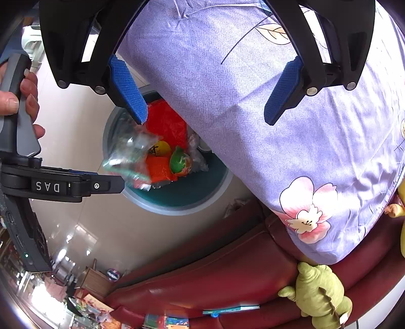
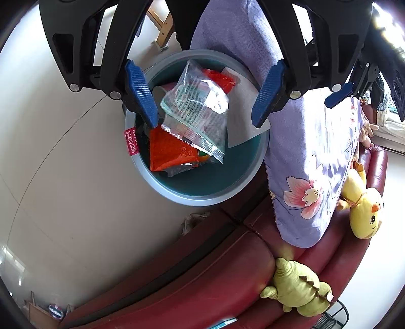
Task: Collect trash
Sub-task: 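Open the left tool to drop the capsule while the right tool releases the bag, then move both tools back over the table toward the two remaining lids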
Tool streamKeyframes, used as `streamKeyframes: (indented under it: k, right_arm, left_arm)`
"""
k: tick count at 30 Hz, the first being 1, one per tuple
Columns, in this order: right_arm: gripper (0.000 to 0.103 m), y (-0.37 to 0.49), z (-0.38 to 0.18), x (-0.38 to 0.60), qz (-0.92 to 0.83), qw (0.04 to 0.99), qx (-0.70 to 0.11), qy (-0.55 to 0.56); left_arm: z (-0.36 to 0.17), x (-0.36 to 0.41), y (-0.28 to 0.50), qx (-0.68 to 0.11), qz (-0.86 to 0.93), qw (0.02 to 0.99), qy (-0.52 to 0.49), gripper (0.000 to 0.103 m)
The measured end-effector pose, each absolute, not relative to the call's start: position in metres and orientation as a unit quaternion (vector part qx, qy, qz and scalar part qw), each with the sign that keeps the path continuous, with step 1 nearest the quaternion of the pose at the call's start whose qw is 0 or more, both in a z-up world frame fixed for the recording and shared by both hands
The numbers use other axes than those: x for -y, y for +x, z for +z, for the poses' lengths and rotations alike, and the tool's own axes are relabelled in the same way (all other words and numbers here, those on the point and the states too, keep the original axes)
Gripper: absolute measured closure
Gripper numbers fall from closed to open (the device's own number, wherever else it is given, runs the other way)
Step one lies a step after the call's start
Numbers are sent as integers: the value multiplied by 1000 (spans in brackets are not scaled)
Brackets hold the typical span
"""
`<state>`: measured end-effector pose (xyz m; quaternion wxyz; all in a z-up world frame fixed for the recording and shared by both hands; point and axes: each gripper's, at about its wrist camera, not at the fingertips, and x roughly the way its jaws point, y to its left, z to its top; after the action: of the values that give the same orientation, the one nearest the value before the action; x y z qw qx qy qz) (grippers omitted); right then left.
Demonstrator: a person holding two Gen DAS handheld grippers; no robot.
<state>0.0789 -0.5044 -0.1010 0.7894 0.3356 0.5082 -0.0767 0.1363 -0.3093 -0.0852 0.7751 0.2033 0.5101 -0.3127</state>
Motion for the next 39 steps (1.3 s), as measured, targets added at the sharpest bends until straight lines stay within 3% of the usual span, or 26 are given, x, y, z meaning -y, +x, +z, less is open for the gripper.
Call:
streamKeyframes:
  k: [10, 25, 39]
  right_arm:
    - [20, 69, -101, 502, -103, 778, -522, 334]
    - [17, 51, -71, 466, -104, 791, -535, 278]
    - [17, 52, -48, 393, -76, 804, -542, 230]
  left_arm:
    - [-85, 292, 133, -515, -312, 777, 186, 9]
    - [-67, 254, 120, -507, -305, 790, 158, 5]
    - [-50, 168, 108, -497, -271, 817, 113, 5]
